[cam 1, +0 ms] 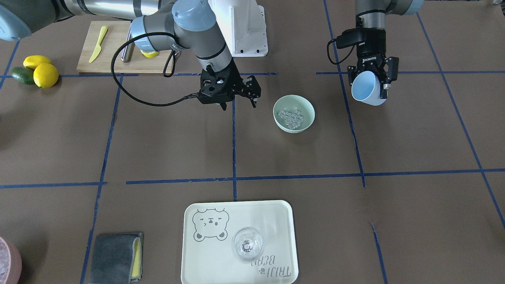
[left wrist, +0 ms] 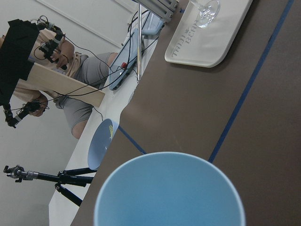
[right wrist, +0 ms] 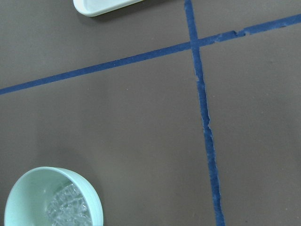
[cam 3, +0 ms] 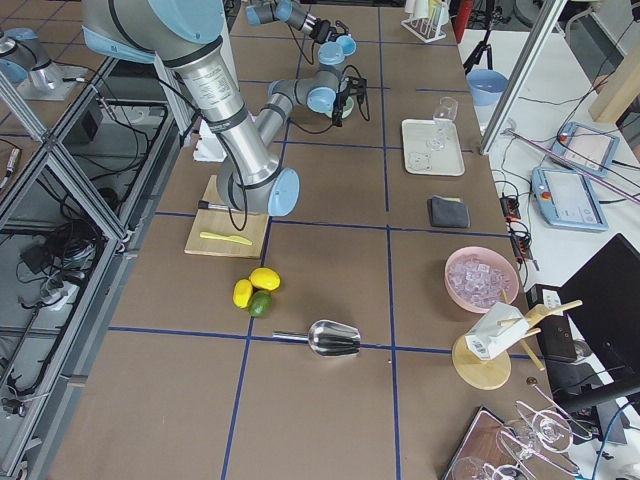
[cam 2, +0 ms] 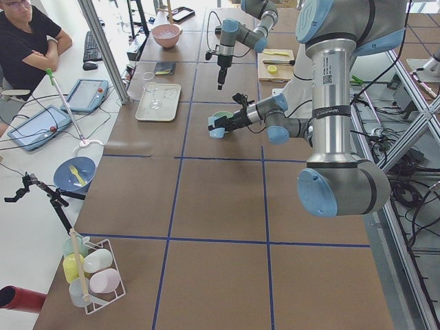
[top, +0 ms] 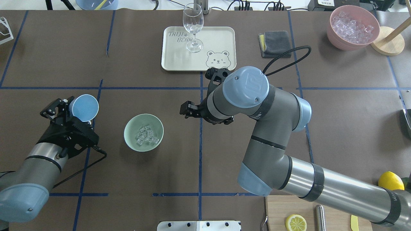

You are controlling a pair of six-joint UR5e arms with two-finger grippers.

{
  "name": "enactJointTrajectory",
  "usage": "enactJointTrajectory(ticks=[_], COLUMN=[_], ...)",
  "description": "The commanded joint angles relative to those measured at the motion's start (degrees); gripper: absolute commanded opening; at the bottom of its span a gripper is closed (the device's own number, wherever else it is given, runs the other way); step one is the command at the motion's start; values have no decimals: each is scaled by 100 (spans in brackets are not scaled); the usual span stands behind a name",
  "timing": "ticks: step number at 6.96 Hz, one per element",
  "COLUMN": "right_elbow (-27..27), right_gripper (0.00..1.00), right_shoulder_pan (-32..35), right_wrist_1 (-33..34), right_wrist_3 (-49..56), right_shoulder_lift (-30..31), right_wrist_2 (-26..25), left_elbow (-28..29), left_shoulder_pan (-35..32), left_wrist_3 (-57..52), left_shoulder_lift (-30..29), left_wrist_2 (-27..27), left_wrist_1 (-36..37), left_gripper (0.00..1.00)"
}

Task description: Pour ice into bowl

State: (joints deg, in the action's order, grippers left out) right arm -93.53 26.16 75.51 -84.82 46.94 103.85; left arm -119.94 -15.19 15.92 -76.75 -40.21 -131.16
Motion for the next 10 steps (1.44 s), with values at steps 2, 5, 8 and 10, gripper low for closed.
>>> enactJointTrajectory(ticks=[2,5,8,10], right_elbow=[920,2066,2164,2164], right_gripper=[100,100,27,0], right_shoulder_pan=[-365,-655,-709,-709], right_wrist_1=[16,-1,7,16], right_wrist_3=[-157,-114,-113,-87], right_shoulder_lift=[-789,-1459,-1460,-1460], right_wrist_2=[-470,-770,-770,-761], left_elbow=[935,1201,1228,1708], left_shoulder_pan=[-387,-546,-581,-581], left_wrist_3=[16,663,1290,1856], left_shoulder_lift=[714,784,793,793], left_wrist_2=[-31,-31,-22,-75], left_wrist_1=[-2575,-2608,-2608,-2538], left_gripper=[0,0,0,0])
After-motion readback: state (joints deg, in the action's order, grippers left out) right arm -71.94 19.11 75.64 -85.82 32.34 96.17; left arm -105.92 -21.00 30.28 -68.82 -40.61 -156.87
